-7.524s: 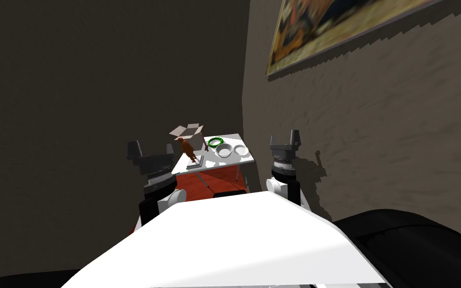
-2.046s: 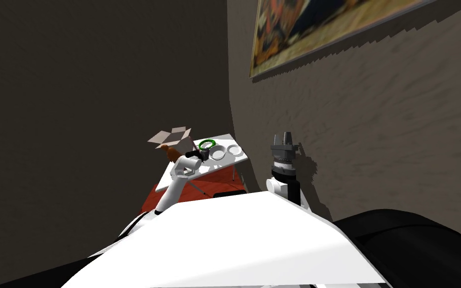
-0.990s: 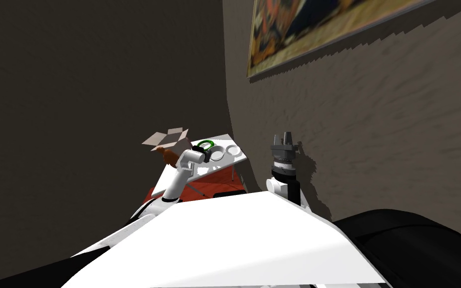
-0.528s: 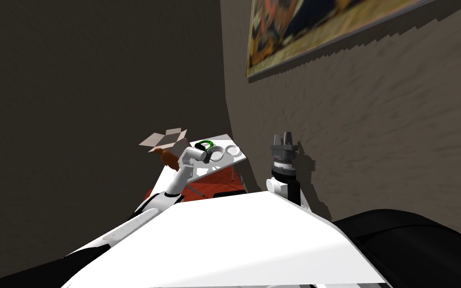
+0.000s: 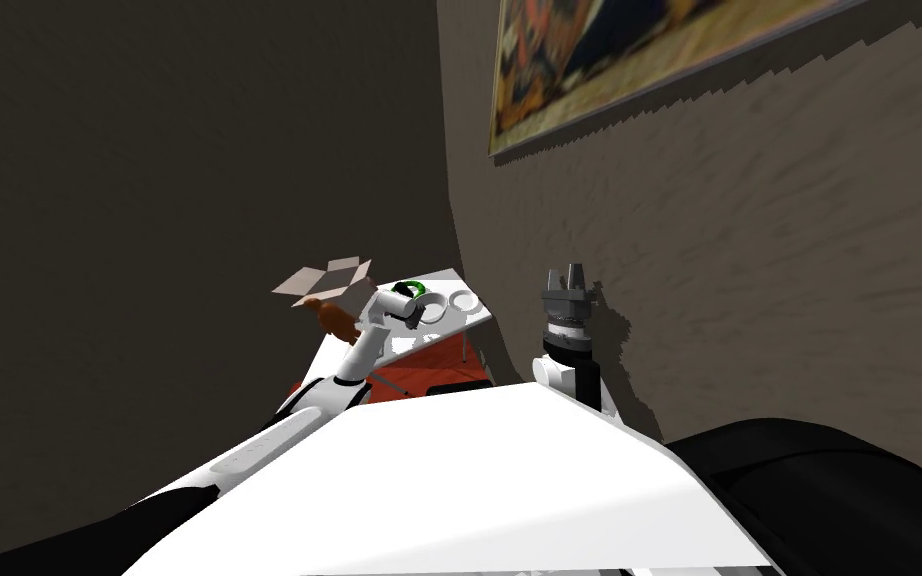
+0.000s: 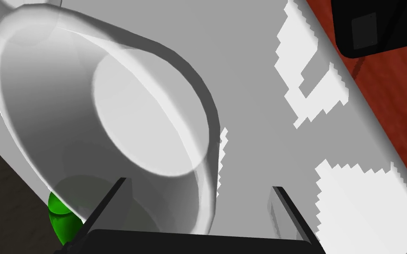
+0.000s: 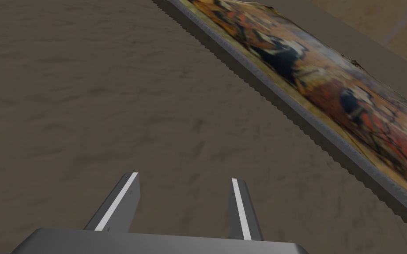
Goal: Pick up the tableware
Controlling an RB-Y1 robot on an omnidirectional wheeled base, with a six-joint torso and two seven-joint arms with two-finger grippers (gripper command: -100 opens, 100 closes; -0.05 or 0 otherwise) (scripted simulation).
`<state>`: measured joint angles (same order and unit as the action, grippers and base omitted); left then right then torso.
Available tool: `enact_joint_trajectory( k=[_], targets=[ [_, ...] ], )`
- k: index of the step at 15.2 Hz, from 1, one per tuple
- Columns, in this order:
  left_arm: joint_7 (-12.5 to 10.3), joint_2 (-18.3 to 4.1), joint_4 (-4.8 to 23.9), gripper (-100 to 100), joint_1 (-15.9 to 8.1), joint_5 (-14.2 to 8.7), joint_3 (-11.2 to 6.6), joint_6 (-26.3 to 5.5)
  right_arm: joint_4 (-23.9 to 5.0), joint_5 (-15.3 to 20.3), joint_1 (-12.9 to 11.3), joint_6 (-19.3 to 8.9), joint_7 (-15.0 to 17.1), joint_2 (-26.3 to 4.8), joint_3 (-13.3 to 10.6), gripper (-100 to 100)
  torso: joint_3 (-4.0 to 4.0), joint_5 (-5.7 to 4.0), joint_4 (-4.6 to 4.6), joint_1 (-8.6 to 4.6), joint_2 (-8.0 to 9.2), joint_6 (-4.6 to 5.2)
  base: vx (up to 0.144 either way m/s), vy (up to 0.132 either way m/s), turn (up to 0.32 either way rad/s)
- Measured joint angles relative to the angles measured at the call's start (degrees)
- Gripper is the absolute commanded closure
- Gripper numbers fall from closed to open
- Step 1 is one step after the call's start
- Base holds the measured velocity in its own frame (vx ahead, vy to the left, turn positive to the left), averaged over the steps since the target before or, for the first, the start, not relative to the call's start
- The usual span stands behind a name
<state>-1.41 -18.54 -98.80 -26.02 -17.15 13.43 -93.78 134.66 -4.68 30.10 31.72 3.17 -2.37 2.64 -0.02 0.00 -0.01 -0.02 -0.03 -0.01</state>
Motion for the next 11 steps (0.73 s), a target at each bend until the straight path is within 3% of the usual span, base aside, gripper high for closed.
enact_joint_trajectory(
  k=[2, 6, 7, 11],
  targets=[
    [0.09, 0.11, 0.66, -100, 0.02, 0.15, 0.06, 0.14, 0.00, 0.00, 0.00, 0.00, 0.00, 0.00, 0.00, 0, 0.00, 0.01, -0.01, 0.01, 0.00, 0.00, 0.009, 0.000, -0.038],
    [0.63, 0.54, 3.48, -100, 0.65, 0.92, 0.17, 3.38, 0.00, 0.00, 0.00, 0.00, 0.00, 0.00, 0.00, 0, -0.02, 0.01, -0.01, 0.01, -0.03, -0.01, 0.011, 0.001, -0.024],
    [0.69, 0.54, 3.60, 100, 0.71, 0.95, 0.16, 3.65, 0.00, 0.00, 0.00, 0.00, 0.00, 0.00, 0.00, 0, -0.01, 0.00, -0.01, 0.01, -0.01, -0.01, 0.000, 0.000, 0.000],
    [0.71, 0.54, 3.61, 100, 0.73, 0.95, 0.18, 3.63, 0.00, 0.00, 0.00, 0.00, 0.00, 0.00, 0.00, 0, 0.00, 0.01, 0.01, 0.00, 0.00, -0.01, 0.000, 0.000, 0.000]
  ],
)
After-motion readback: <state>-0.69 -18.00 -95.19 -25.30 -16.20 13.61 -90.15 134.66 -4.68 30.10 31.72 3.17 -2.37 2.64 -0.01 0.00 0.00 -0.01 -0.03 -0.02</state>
